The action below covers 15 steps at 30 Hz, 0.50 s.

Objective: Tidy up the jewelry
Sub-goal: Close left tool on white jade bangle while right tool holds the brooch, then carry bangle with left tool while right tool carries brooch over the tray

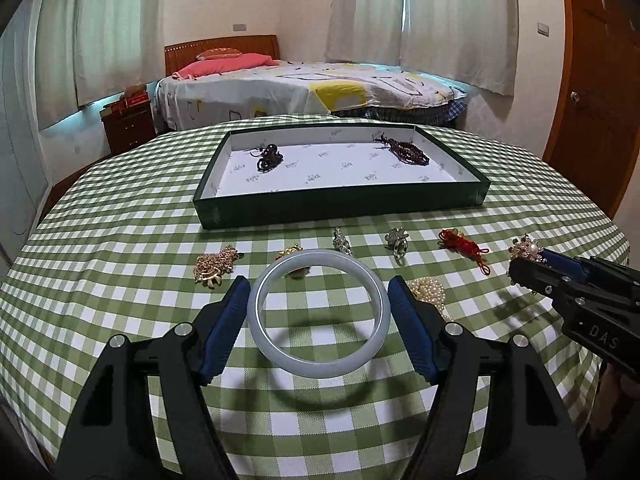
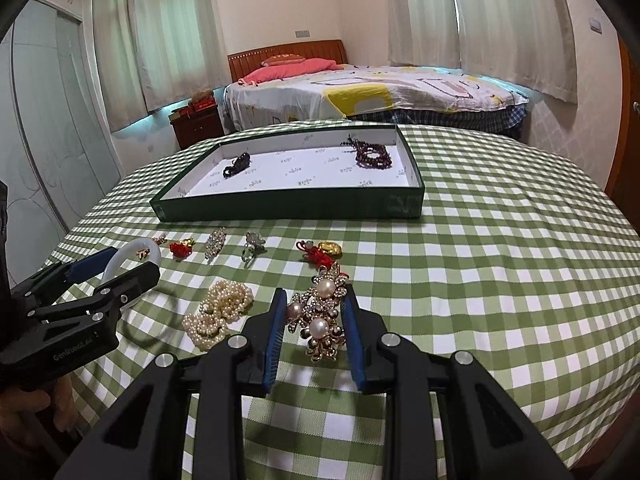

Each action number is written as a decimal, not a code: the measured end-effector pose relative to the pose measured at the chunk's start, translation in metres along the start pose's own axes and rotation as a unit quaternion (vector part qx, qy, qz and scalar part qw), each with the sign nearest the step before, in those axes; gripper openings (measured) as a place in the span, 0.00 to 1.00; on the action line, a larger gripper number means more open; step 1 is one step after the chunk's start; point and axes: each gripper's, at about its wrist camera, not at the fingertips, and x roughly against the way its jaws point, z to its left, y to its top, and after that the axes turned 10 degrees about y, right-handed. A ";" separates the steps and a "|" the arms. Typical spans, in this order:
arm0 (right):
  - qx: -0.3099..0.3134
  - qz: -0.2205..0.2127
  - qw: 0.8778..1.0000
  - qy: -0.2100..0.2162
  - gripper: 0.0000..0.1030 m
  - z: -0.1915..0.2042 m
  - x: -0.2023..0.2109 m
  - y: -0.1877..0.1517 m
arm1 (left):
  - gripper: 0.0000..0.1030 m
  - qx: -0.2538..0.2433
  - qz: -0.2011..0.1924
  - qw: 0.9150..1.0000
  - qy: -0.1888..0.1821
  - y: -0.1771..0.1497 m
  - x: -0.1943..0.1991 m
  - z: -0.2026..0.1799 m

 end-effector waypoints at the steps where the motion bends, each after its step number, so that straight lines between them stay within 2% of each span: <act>1: 0.001 -0.002 1.000 -0.001 0.28 0.000 0.001 0.001 | 0.67 0.002 0.000 1.000 0.001 0.000 0.000 0.001; 15: 0.016 -0.033 0.999 -0.003 0.28 0.008 0.012 0.019 | 0.67 0.026 -0.019 0.999 0.002 0.014 0.011 0.010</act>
